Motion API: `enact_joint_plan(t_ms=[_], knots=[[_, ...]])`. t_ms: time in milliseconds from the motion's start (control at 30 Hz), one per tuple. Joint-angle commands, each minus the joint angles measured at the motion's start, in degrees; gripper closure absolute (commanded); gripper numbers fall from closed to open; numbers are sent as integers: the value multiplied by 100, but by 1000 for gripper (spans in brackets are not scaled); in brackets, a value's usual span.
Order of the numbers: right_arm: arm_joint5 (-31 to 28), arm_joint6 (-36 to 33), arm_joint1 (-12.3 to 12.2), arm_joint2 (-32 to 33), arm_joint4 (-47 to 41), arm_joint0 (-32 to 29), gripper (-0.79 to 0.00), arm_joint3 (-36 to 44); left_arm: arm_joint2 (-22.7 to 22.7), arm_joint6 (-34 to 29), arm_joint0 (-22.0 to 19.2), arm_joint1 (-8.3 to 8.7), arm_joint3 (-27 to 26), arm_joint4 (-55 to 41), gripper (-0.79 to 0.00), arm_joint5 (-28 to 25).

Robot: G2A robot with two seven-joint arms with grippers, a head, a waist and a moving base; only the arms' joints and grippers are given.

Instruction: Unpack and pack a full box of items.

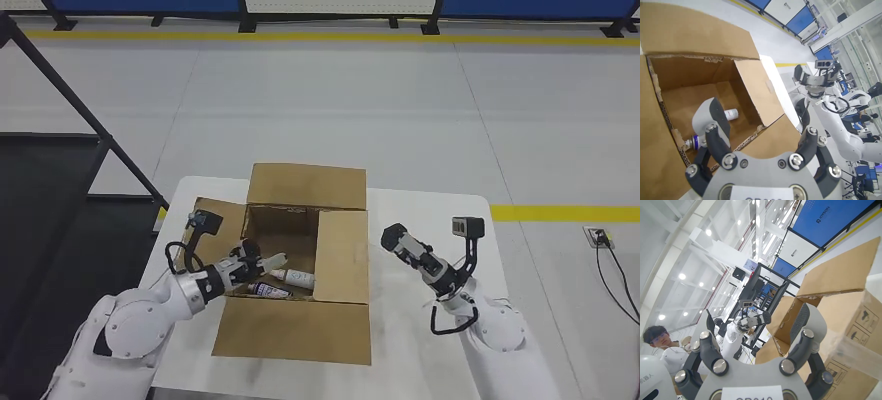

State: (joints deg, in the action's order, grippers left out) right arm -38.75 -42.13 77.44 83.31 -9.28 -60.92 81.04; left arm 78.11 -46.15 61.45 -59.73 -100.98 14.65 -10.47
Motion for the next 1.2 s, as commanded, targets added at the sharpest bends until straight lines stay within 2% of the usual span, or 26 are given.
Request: enact_joint_plan(t_ms=[0, 200, 300, 467, 633, 867, 1167], knots=[[-96, -61, -31, 80, 18, -92, -785, 50, -319, -186, -290, -40, 309, -141, -785, 88], [-341, 108, -135, 509, -37, -564, -785, 212, -1443, -592, -1273, -254, 1483, -107, -785, 341], [-506, 160, -188, 757, -196, -860, -785, 282, -1913, -667, -1674, -393, 2023, -288, -785, 304], [-655, 241, -252, 998, -321, -1229, -785, 449, -2412, -687, -2161, -614, 2805, -861, -785, 18], [-679, 301, -292, 1045, -346, -1377, -785, 567, -2696, -535, -2426, -780, 3272, -1202, -785, -268], [-643, 383, -330, 970, -330, -1365, -785, 583, -2685, -265, -2479, -849, 3376, -1382, -785, -564], [-653, 440, -382, 909, -335, -1291, -785, 527, -2277, -52, -2160, -735, 2531, -1243, -785, -535]])
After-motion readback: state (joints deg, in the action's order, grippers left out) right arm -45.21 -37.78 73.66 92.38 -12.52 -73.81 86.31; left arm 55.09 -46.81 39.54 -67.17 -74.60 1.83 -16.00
